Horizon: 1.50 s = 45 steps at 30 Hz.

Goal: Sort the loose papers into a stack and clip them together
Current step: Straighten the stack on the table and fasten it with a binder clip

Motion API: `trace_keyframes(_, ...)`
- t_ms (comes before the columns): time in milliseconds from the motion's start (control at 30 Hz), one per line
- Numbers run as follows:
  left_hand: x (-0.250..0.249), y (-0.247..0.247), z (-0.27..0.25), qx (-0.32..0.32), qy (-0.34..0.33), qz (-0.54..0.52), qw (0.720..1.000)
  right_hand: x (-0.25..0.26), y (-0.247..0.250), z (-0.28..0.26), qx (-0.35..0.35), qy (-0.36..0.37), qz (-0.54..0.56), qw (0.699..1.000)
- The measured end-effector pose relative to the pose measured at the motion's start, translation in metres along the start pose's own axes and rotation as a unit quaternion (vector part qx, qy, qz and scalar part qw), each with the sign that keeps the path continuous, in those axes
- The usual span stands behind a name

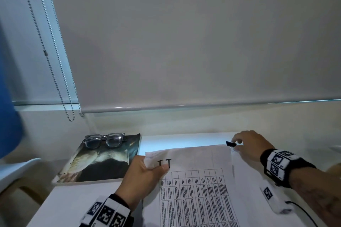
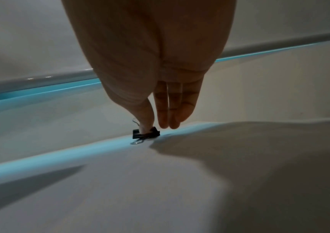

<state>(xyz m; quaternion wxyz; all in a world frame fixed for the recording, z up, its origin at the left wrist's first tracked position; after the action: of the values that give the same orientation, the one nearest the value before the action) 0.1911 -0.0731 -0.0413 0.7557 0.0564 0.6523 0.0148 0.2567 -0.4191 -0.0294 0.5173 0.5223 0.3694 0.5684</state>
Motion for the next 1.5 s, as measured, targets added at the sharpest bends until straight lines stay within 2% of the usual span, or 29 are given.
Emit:
trace_keyframes(133, -0.003, -0.001, -0.003, 0.005, -0.003, -0.008, 1.0, 0.007, -0.001, 0.005, 0.001, 0.008, 0.002, 1.0)
trace_keyframes(267, -0.002, 0.0, -0.004, 0.003, 0.011, -0.007, 1.0, 0.014, 0.0, -0.005, 0.005, 0.017, 0.106, 0.994)
trace_keyframes(533, -0.005, -0.002, -0.007, -0.004, 0.014, -0.025, 1.0, 0.0, -0.007, -0.032, 0.043, -0.031, 0.296, 0.954)
trace_keyframes(800, -0.019, -0.007, -0.014, 0.0, 0.011, -0.009, 1.0, -0.018, -0.009, -0.056, 0.062, -0.11, 0.389, 0.913)
trace_keyframes(833, -0.02, -0.008, -0.015, 0.002, 0.009, -0.011, 1.0, -0.018, -0.007, -0.058, 0.06, -0.112, 0.392, 0.911)
trace_keyframes(1000, -0.019, -0.005, -0.016, -0.01, 0.004, -0.003, 1.0, -0.021, 0.005, -0.058, 0.006, -0.104, 0.311, 0.945)
trace_keyframes(1167, -0.024, -0.003, -0.018, -0.019, -0.006, 0.015, 1.0, -0.016, 0.014, -0.062, 0.008, -0.072, 0.341, 0.937)
trace_keyframes(1300, -0.025, 0.003, -0.015, -0.034, -0.018, 0.034, 0.999, -0.011, 0.07, -0.069, -0.096, -0.019, 0.373, 0.923)
trace_keyframes(1400, -0.026, 0.003, -0.015, -0.033, -0.024, 0.025, 0.999, 0.023, 0.123, -0.093, -0.19, 0.085, 0.347, 0.914)
trace_keyframes(1500, -0.033, 0.0, -0.018, -0.037, -0.047, 0.018, 0.998, 0.094, 0.156, -0.135, -0.267, 0.257, 0.176, 0.912)
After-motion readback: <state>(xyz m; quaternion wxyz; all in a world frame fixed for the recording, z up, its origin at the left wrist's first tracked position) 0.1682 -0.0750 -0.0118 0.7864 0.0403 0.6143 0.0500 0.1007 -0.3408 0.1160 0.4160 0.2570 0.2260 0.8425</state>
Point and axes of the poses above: each hand's wrist, its own z-axis towards the middle knuckle, its own y-axis out of the back of the hand, x = y × z, the point moved 9 cm from there along z, towards the middle knuckle, and after that the axes turned 6 degrees about -x, right-handed, at the moved point
